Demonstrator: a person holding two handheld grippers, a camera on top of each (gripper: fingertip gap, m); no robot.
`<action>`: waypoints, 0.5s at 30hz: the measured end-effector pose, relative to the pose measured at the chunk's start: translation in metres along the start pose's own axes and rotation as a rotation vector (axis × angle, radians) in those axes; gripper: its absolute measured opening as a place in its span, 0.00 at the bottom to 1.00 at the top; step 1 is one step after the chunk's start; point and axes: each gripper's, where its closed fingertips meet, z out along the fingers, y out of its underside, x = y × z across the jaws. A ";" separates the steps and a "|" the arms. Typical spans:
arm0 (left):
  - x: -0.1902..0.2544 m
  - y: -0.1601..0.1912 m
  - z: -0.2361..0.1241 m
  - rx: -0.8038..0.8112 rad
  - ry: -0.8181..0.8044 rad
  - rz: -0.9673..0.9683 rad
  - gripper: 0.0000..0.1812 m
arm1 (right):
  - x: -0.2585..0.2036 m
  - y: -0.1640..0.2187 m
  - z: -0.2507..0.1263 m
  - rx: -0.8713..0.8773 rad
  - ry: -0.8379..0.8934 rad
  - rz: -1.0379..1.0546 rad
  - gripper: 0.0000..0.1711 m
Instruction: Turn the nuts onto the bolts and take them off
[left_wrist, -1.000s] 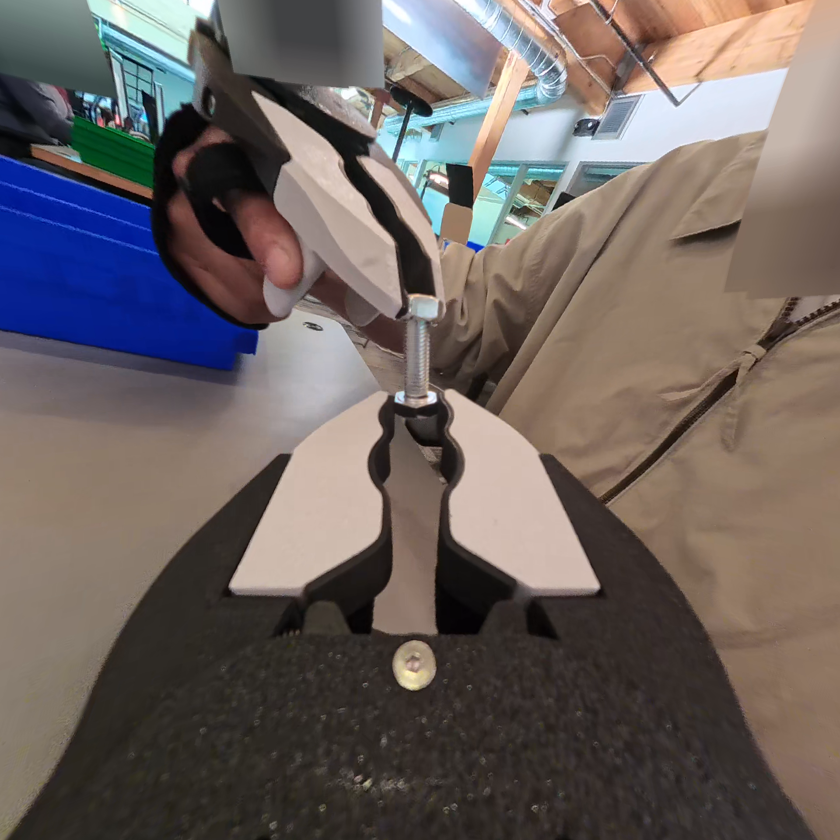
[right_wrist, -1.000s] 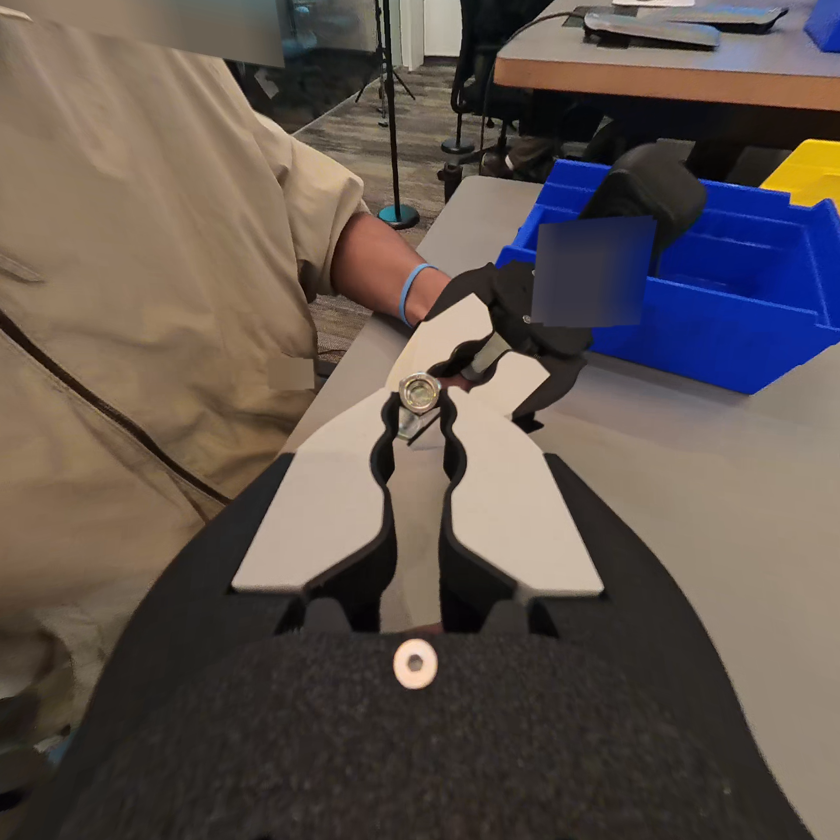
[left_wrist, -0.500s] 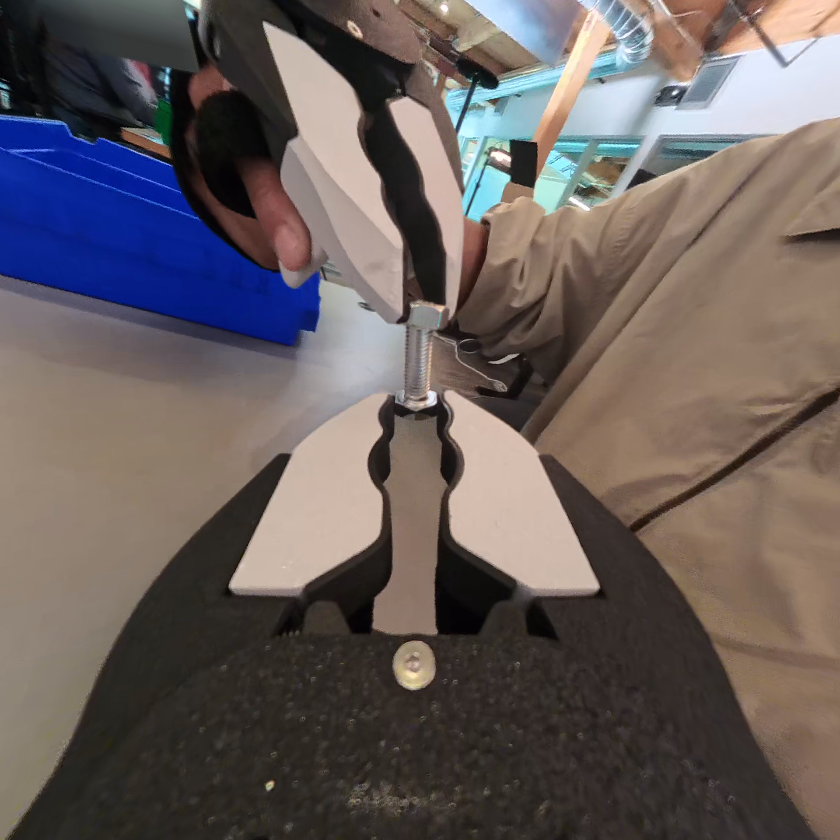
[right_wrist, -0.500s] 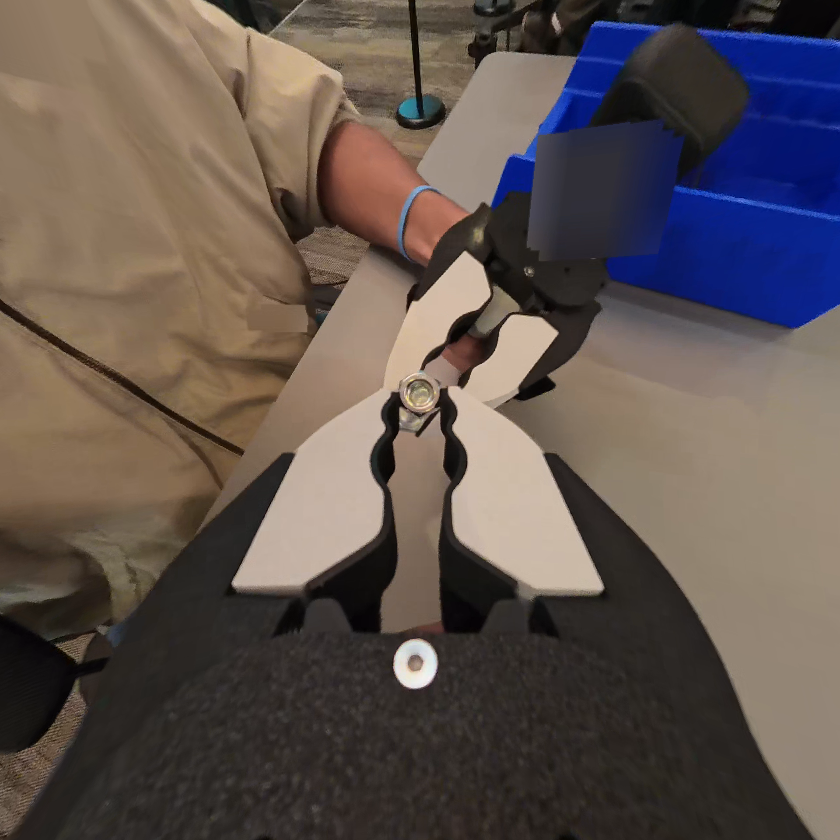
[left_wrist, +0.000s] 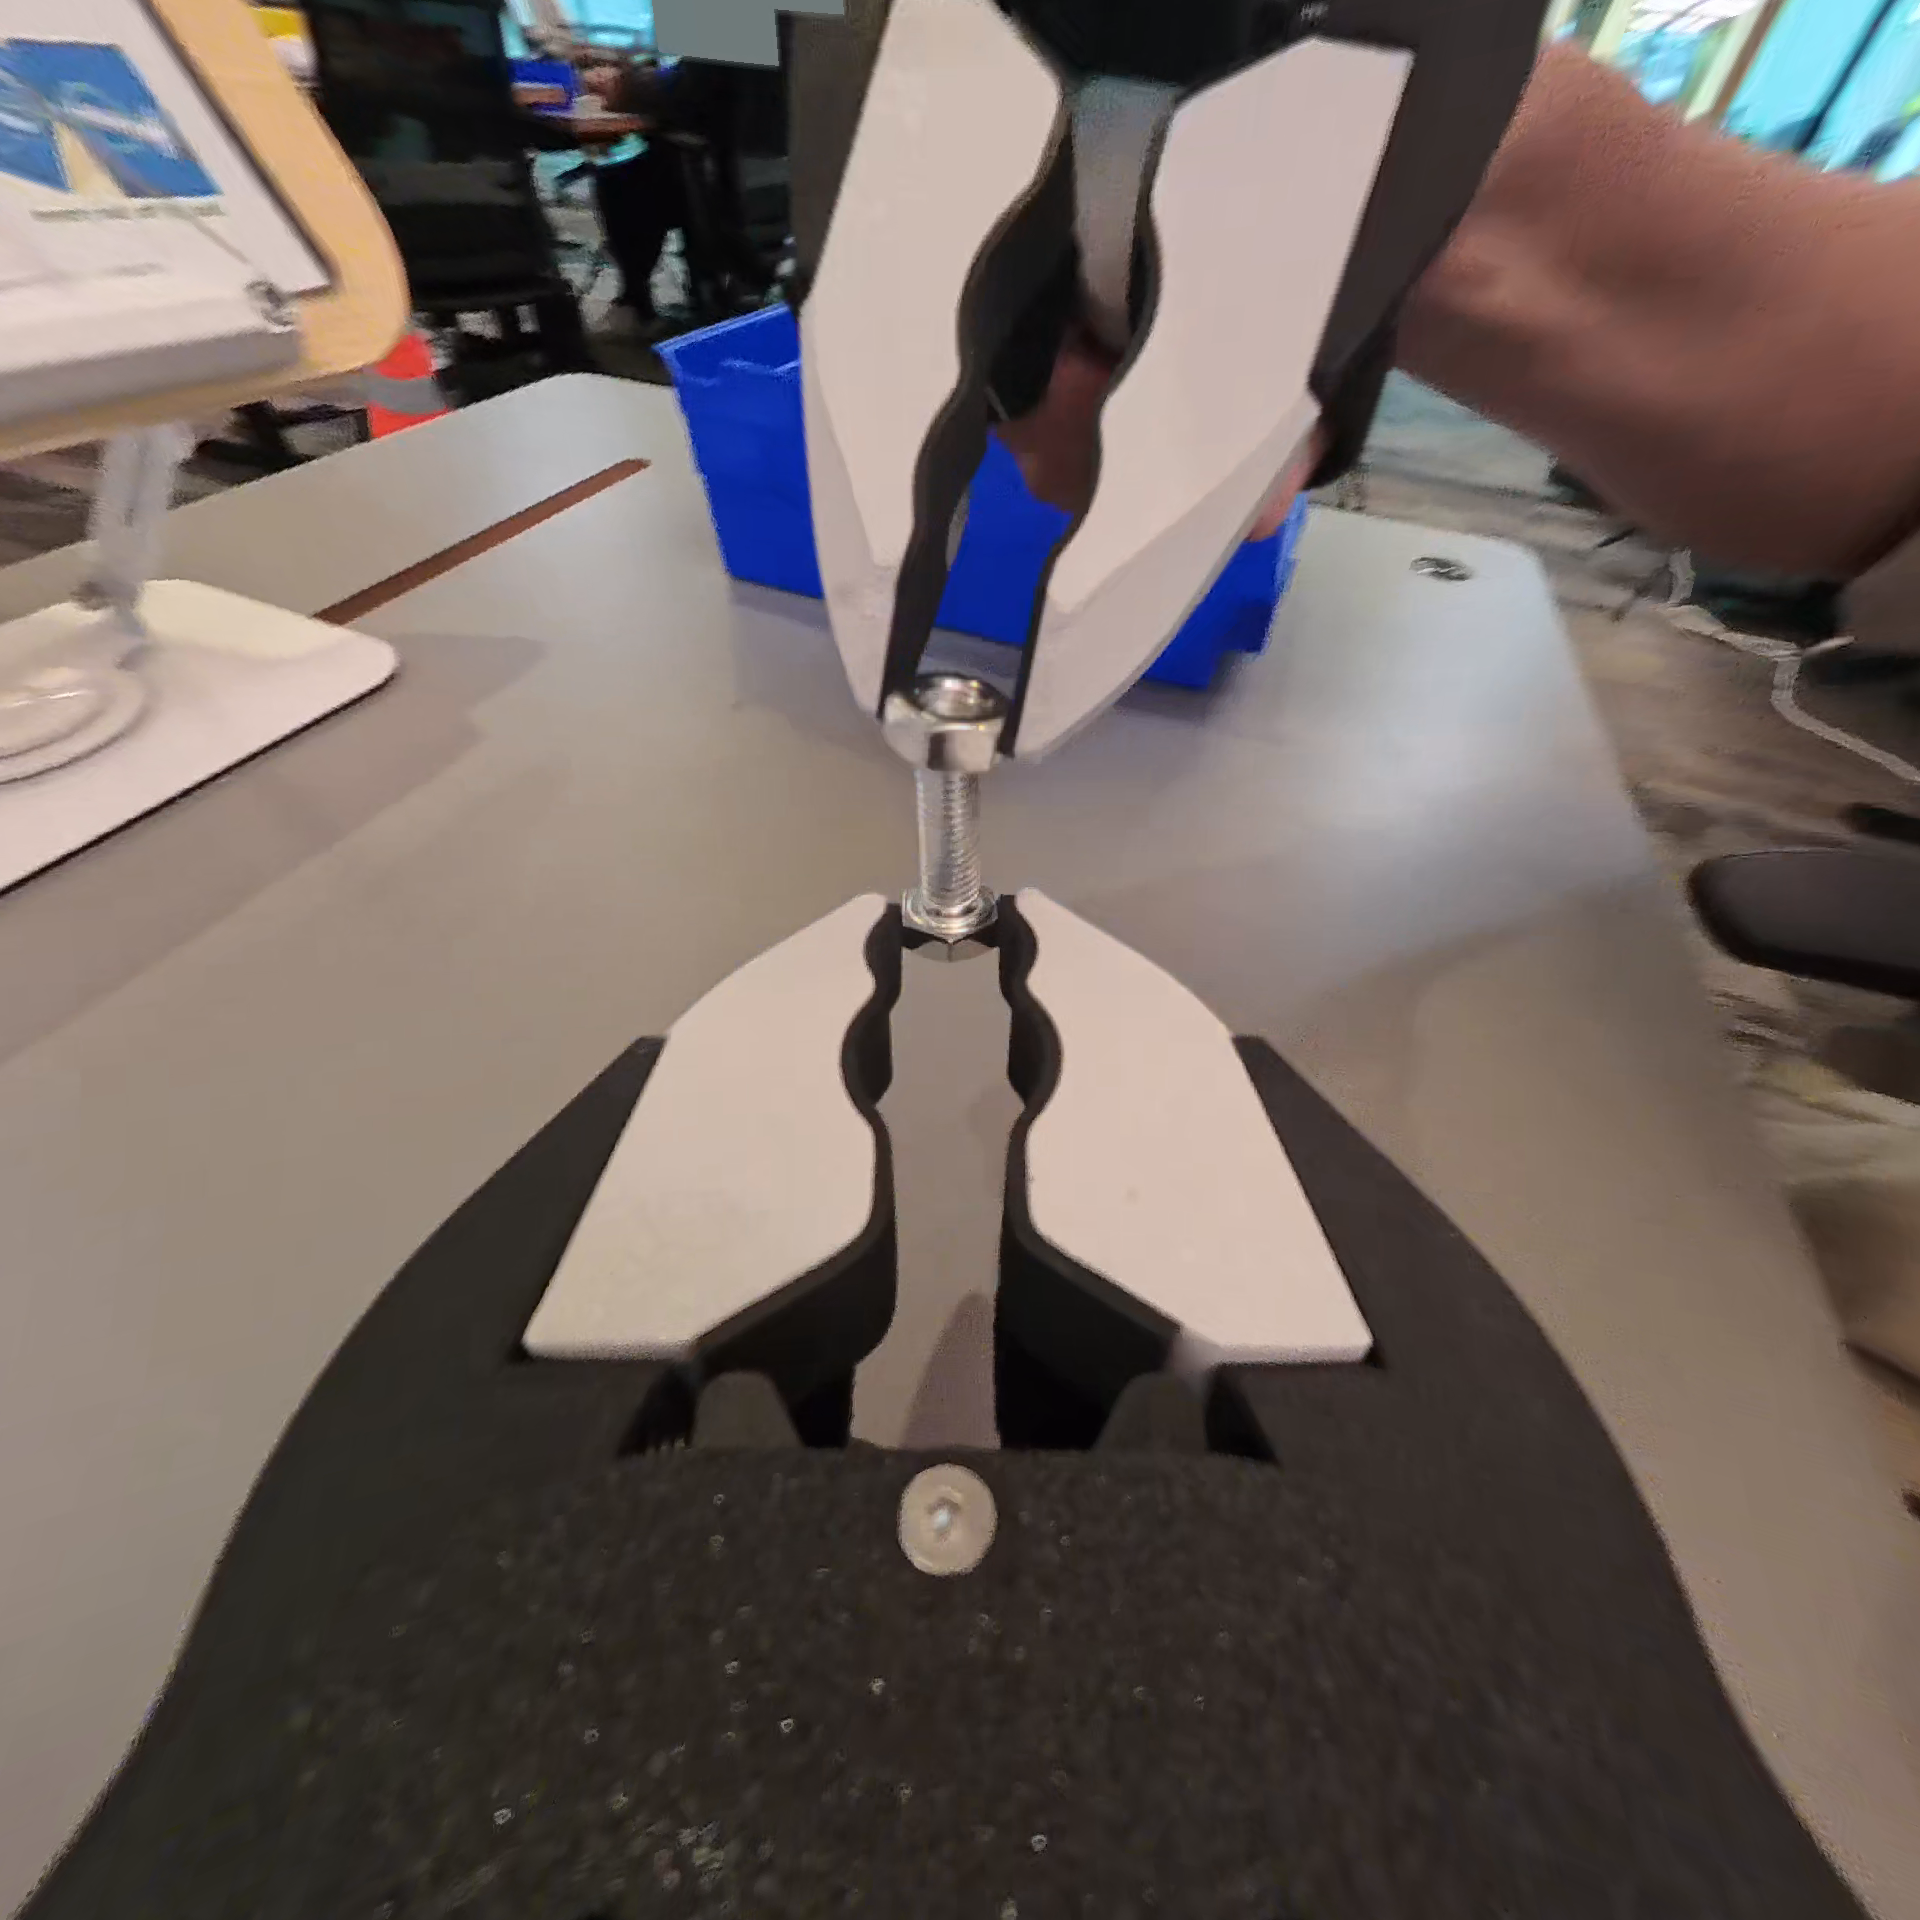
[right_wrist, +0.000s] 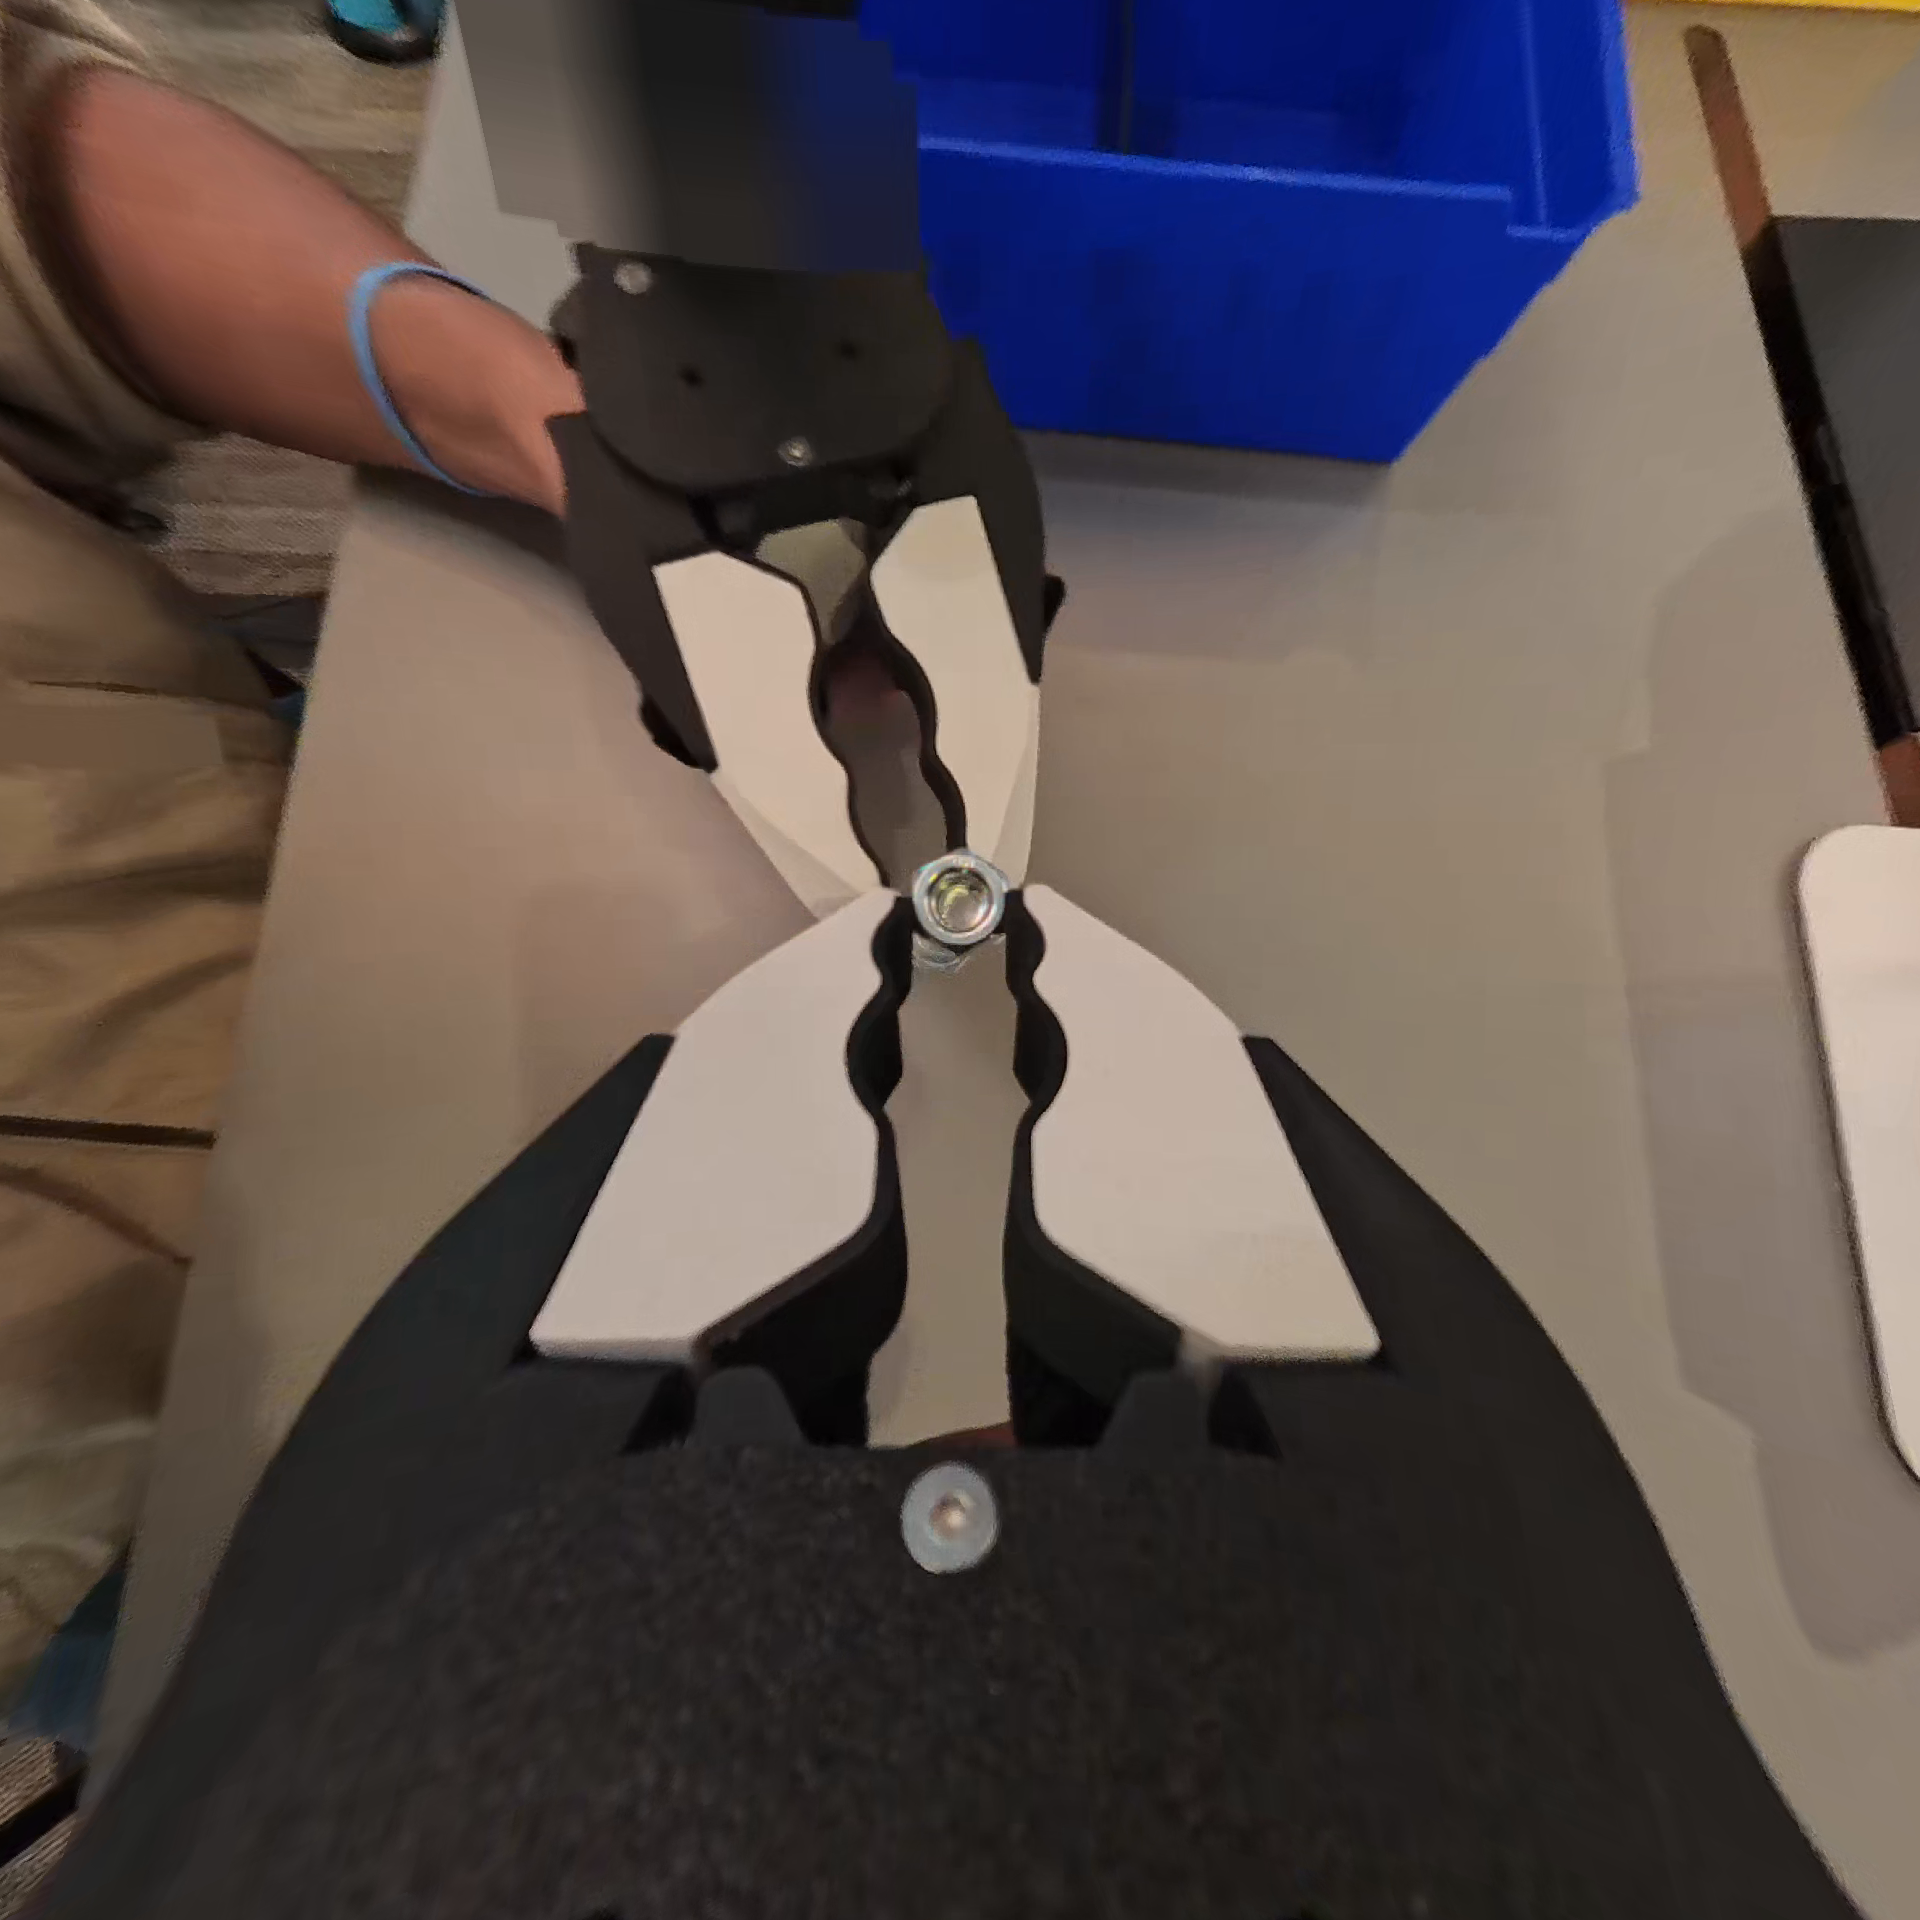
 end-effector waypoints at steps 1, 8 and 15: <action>-0.005 0.002 0.000 -0.009 -0.042 0.009 0.09 | 0.004 0.001 0.002 -0.014 0.030 -0.007 0.10; -0.025 0.005 -0.004 -0.028 -0.173 0.013 0.09 | 0.021 -0.002 0.012 0.029 0.114 0.138 0.10; -0.032 0.011 0.000 -0.045 -0.217 -0.021 0.09 | 0.026 -0.001 0.018 0.067 0.131 0.267 0.10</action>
